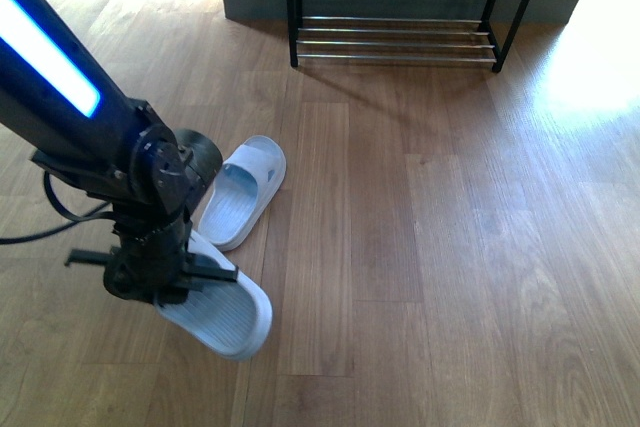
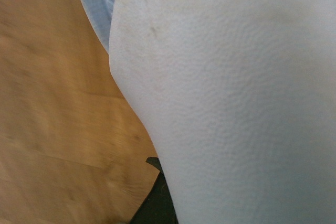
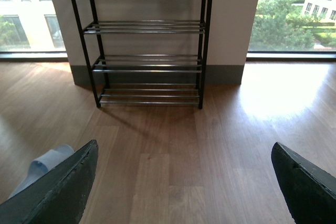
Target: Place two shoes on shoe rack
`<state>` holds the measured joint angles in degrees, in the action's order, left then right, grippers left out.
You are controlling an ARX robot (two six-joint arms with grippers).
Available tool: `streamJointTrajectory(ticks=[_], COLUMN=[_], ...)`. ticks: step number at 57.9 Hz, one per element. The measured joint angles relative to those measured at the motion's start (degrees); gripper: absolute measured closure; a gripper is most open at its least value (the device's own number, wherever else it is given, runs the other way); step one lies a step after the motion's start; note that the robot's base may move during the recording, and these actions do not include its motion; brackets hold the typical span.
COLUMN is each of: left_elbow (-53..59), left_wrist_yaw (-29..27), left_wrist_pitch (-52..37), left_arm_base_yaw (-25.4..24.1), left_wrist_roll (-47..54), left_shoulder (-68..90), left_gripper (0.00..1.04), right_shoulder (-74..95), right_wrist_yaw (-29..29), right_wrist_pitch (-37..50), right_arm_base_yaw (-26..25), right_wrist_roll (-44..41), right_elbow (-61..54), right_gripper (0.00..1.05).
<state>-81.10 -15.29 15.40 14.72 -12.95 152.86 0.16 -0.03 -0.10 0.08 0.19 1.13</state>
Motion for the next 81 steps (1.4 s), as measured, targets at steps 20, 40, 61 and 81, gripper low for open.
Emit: streamJointTrajectory(ticks=[20, 40, 61, 81], left_elbow=[27.28, 54.58, 64.54, 64.54], left_wrist_yaw=[-14.14, -26.91, -32.7, -32.7], left_wrist_pitch=[-24.22, -47.08, -54.34, -54.34], left_arm_base_yaw=[-4.39, -3.65, 2.01, 2.12], left_wrist_roll=[14.62, 22.99, 30.51, 31.17], left_shoulder=[-27.06, -61.64, -78.95, -78.97], left_gripper=[1.03, 1.03, 1.03, 1.03], right_shoulder=[0.0, 0.0, 0.0, 0.0], right_wrist_yaw=[0.0, 0.0, 0.0, 0.22], right_wrist_pitch=[0.0, 0.0, 0.0, 0.0], right_arm_base_yaw=[0.0, 0.0, 0.0, 0.0], right_wrist_roll=[0.0, 0.0, 0.0, 0.02], right_elbow=[0.0, 0.0, 0.0, 0.0], right_gripper=[0.09, 0.09, 0.09, 0.09])
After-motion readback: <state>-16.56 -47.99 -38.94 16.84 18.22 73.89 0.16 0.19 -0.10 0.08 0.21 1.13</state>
